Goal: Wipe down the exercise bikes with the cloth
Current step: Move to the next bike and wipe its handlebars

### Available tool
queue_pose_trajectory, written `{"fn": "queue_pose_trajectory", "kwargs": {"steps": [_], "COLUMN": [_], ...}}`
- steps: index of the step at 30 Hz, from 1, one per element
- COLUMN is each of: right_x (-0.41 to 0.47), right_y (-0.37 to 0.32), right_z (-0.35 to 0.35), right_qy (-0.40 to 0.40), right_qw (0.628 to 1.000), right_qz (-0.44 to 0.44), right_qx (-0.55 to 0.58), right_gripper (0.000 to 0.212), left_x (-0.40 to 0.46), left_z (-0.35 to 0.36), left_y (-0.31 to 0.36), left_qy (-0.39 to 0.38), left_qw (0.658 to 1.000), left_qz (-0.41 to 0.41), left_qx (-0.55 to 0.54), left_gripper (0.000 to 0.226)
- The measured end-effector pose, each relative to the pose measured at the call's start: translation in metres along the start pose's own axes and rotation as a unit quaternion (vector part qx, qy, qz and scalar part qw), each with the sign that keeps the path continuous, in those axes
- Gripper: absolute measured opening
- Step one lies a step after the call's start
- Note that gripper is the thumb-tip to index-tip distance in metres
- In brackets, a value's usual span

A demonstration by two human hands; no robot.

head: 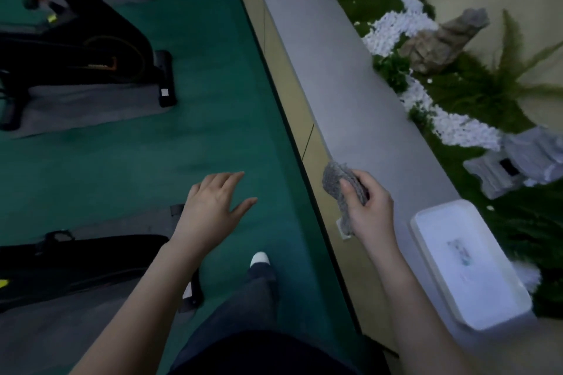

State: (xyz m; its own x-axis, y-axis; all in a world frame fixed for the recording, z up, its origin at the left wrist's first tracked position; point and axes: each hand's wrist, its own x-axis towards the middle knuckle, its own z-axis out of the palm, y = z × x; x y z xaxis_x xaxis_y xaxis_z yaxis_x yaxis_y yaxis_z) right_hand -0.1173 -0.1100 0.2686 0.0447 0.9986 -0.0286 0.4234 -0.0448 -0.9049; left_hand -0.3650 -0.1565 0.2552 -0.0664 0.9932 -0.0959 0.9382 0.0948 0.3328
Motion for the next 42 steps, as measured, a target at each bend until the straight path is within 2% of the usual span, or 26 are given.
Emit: {"fn": "queue_pose_trajectory", "kwargs": {"steps": [8,11,16,21,30,38,42], "right_x": [0.113,0.155,0.226,0.310,0.421,0.460,0.479], "right_y": [-0.040,-0.049,-0.067,-0.084,-0.122,-0.168,-0.191], "right_z": [0.051,0.074,0.114,0.141,0.196,0.299,0.358], "right_qy": [-0.050,-0.092,-0.176,-0.246,-0.344,-0.421,-0.435], "right_qw": [0.998,0.995,0.978,0.958,0.912,0.856,0.846], "right_qz": [-0.031,-0.046,-0.108,-0.149,-0.221,-0.300,-0.308], "right_qx": [-0.006,-0.009,-0.017,-0.020,-0.026,-0.022,-0.029], "right_gripper": [0.019,0.022,0.012,0.019,0.020,0.024,0.024], "left_x": [0.101,0.123,0.155,0.196,0.249,0.288,0.319], "left_z": [-0.033,-0.036,-0.037,-0.041,-0.054,-0.075,-0.084], "left_y": [-0.026,-0.038,-0.059,-0.066,-0.071,-0.125,-0.175], "left_qy": [0.018,0.021,0.036,0.076,0.105,0.135,0.130], "left_qw": [1.000,0.998,0.988,0.965,0.918,0.881,0.874], "left_qz": [-0.015,-0.056,-0.149,-0.251,-0.383,-0.452,-0.467], "left_qx": [0.005,0.002,-0.003,0.002,0.002,-0.022,-0.041], "left_gripper": [0.075,0.076,0.083,0.084,0.086,0.088,0.071]}}
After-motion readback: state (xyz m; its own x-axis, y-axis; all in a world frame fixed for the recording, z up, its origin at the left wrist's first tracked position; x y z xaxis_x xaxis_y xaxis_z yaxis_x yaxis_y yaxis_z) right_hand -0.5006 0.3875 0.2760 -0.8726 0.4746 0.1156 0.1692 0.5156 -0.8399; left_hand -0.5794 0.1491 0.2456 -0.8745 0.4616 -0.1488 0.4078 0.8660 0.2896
